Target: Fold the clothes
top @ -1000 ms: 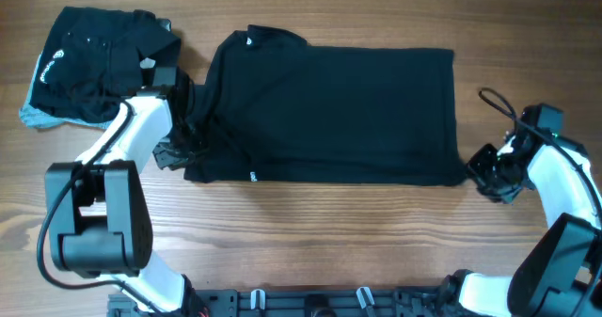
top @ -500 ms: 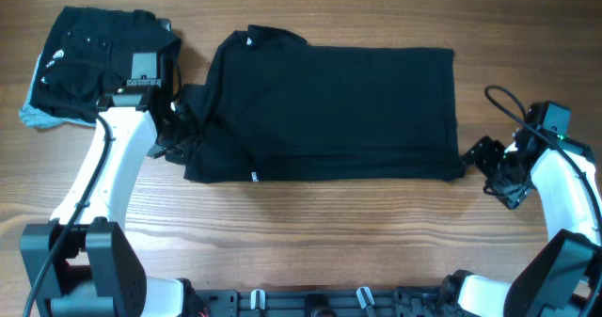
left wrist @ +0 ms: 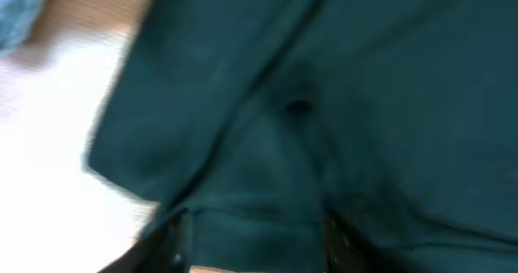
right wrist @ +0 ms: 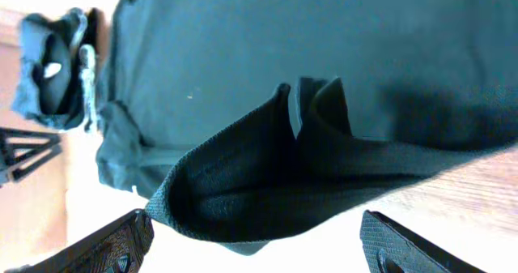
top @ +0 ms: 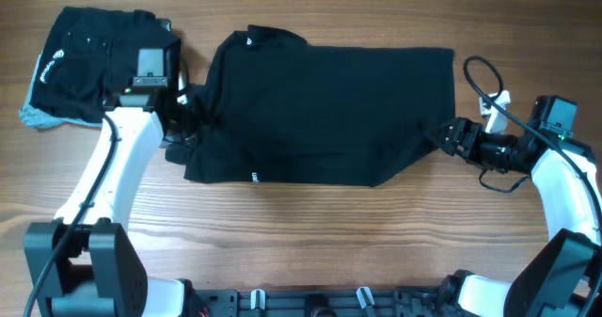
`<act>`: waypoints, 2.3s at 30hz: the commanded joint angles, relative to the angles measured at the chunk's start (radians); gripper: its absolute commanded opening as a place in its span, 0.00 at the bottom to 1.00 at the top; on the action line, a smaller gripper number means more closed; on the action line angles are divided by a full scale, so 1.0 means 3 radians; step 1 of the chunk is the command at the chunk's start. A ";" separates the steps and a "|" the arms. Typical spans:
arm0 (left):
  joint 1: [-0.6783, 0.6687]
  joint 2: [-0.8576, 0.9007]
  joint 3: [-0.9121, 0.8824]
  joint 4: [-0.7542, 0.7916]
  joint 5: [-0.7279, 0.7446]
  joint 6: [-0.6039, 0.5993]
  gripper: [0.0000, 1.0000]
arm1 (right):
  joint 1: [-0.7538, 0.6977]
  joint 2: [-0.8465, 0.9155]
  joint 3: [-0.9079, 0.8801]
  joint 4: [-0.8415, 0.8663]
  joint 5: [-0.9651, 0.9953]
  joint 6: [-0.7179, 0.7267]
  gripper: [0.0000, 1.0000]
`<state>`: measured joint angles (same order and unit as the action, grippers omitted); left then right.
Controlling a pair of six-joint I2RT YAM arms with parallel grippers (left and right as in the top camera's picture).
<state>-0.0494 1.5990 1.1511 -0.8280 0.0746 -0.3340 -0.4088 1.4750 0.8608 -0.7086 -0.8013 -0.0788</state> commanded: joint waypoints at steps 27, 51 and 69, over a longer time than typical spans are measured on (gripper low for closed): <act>-0.0306 0.1047 -0.0659 0.0875 -0.0617 -0.0224 0.24 | -0.0309 0.0004 0.0055 -0.0094 -0.0094 0.0609 0.20; -0.0234 0.0935 -0.0334 0.0519 -0.0413 -0.0168 0.25 | 0.0312 -0.0239 0.0181 -0.0337 0.1534 0.1150 0.42; -0.0234 0.0773 -0.0239 0.0551 -0.0390 -0.0047 0.37 | 0.0341 0.0134 -0.0729 0.0296 0.1246 0.1118 0.36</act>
<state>-0.1303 1.8324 1.0737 -0.6701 -0.0219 -0.3641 -0.3119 1.5066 0.6823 -0.6529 -0.3618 0.2985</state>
